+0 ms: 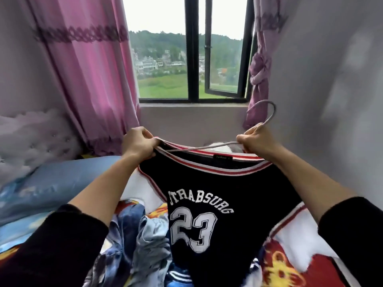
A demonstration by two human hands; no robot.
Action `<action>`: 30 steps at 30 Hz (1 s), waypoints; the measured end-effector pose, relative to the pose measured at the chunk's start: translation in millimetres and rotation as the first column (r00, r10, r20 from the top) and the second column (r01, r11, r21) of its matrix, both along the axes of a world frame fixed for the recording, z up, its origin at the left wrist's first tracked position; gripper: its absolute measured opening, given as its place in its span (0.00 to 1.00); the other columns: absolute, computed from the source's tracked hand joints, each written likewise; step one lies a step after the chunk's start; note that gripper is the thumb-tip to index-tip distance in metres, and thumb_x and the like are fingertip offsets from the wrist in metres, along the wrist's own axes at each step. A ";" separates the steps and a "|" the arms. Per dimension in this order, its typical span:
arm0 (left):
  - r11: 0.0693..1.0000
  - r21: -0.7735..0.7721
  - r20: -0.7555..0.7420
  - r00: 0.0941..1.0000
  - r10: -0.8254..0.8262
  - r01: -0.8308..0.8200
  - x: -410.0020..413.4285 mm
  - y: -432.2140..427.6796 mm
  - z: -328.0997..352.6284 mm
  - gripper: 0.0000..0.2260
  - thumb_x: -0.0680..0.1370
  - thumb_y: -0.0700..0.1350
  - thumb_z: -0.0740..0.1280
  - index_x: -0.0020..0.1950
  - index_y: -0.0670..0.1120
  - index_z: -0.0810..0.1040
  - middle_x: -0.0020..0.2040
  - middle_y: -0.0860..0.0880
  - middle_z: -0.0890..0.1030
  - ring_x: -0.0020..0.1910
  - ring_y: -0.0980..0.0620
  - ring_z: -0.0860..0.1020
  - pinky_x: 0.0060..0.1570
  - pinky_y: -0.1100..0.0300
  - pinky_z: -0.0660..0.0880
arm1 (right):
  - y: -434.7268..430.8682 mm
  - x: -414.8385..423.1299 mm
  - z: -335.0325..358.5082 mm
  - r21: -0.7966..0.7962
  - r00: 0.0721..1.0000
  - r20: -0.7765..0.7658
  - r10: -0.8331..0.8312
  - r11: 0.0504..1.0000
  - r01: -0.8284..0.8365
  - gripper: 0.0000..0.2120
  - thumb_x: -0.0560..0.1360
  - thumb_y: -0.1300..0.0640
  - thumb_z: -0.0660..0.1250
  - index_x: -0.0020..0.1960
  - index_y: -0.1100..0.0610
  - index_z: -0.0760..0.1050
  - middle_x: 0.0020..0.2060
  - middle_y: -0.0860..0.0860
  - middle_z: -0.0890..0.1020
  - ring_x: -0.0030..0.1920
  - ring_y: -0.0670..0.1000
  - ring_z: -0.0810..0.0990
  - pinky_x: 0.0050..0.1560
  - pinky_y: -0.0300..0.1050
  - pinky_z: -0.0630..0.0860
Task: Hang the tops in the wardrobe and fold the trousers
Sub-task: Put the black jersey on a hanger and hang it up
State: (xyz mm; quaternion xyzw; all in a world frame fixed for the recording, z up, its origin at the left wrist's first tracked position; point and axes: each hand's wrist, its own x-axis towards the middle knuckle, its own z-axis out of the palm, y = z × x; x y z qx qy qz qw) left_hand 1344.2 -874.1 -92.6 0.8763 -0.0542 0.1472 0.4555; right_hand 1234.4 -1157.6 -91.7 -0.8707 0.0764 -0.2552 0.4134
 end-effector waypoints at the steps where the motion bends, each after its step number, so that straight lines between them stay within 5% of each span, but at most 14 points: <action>1: 0.999 0.046 0.022 1.000 -0.008 0.007 -6.0 -0.1 5.0 0.05 0.68 0.44 0.72 0.36 0.47 0.77 0.31 0.48 0.81 0.31 0.49 0.83 0.43 0.53 0.81 | 5.5 1.2 9.2 -0.027 1.000 0.007 0.015 1.000 -0.015 0.17 0.67 0.59 0.68 0.21 0.61 0.73 0.17 0.51 0.71 0.20 0.46 0.66 0.29 0.41 0.67; 7: 0.994 0.100 0.097 0.994 -0.042 0.032 -42.5 2.3 36.7 0.06 0.65 0.49 0.72 0.37 0.48 0.79 0.37 0.50 0.82 0.39 0.47 0.82 0.45 0.51 0.81 | 46.4 -5.6 59.4 -0.170 0.988 -0.080 0.131 0.975 -0.143 0.15 0.71 0.57 0.68 0.28 0.60 0.78 0.16 0.45 0.70 0.21 0.45 0.65 0.29 0.40 0.66; 13: 0.994 -0.075 0.250 0.966 -0.059 0.080 -93.9 16.0 61.2 0.16 0.72 0.55 0.64 0.48 0.45 0.83 0.38 0.51 0.79 0.43 0.52 0.76 0.45 0.60 0.70 | 65.1 -16.2 106.7 -0.072 0.975 0.022 0.221 0.973 -0.219 0.14 0.73 0.56 0.70 0.31 0.62 0.79 0.26 0.52 0.75 0.24 0.44 0.69 0.26 0.36 0.65; 16: 0.995 0.096 0.254 0.967 -0.025 0.000 -114.6 32.2 59.2 0.17 0.78 0.52 0.57 0.54 0.49 0.83 0.54 0.48 0.80 0.57 0.50 0.70 0.55 0.61 0.60 | 83.1 -19.8 118.4 -0.009 0.951 0.014 0.309 0.951 -0.309 0.13 0.72 0.56 0.72 0.32 0.62 0.79 0.22 0.49 0.75 0.23 0.45 0.68 0.23 0.36 0.63; 18: 0.972 0.228 0.266 0.964 -0.010 -0.053 -124.5 49.2 50.3 0.17 0.82 0.50 0.53 0.56 0.52 0.81 0.56 0.49 0.80 0.63 0.47 0.70 0.65 0.53 0.59 | 95.1 -21.4 127.1 0.052 0.929 0.029 0.368 0.928 -0.369 0.13 0.73 0.59 0.71 0.31 0.62 0.77 0.20 0.47 0.72 0.22 0.45 0.66 0.22 0.34 0.61; 22: 0.948 0.285 0.386 0.922 0.022 -0.142 -152.3 84.6 44.8 0.17 0.83 0.50 0.51 0.40 0.47 0.73 0.34 0.57 0.71 0.52 0.43 0.74 0.56 0.49 0.63 | 125.0 -28.7 138.9 0.061 0.845 0.023 0.535 0.842 -0.535 0.09 0.73 0.63 0.67 0.35 0.63 0.76 0.26 0.53 0.72 0.27 0.48 0.67 0.26 0.38 0.61; 27: 0.904 0.345 0.435 0.896 0.085 -0.253 -182.9 129.2 50.8 0.15 0.82 0.54 0.49 0.36 0.52 0.62 0.35 0.55 0.69 0.46 0.49 0.68 0.54 0.49 0.60 | 178.3 -38.4 142.4 -0.086 0.705 -0.018 0.709 0.701 -0.708 0.10 0.77 0.62 0.64 0.39 0.65 0.74 0.28 0.54 0.71 0.28 0.47 0.67 0.26 0.37 0.65; 30: 0.891 0.345 0.442 0.888 0.124 -0.296 -204.5 162.8 53.9 0.15 0.81 0.56 0.50 0.39 0.50 0.64 0.36 0.57 0.69 0.46 0.51 0.67 0.54 0.49 0.59 | 213.6 -44.3 142.7 -0.122 0.617 -0.023 0.787 0.610 -0.783 0.10 0.78 0.61 0.64 0.39 0.63 0.75 0.29 0.53 0.74 0.28 0.47 0.69 0.28 0.37 0.67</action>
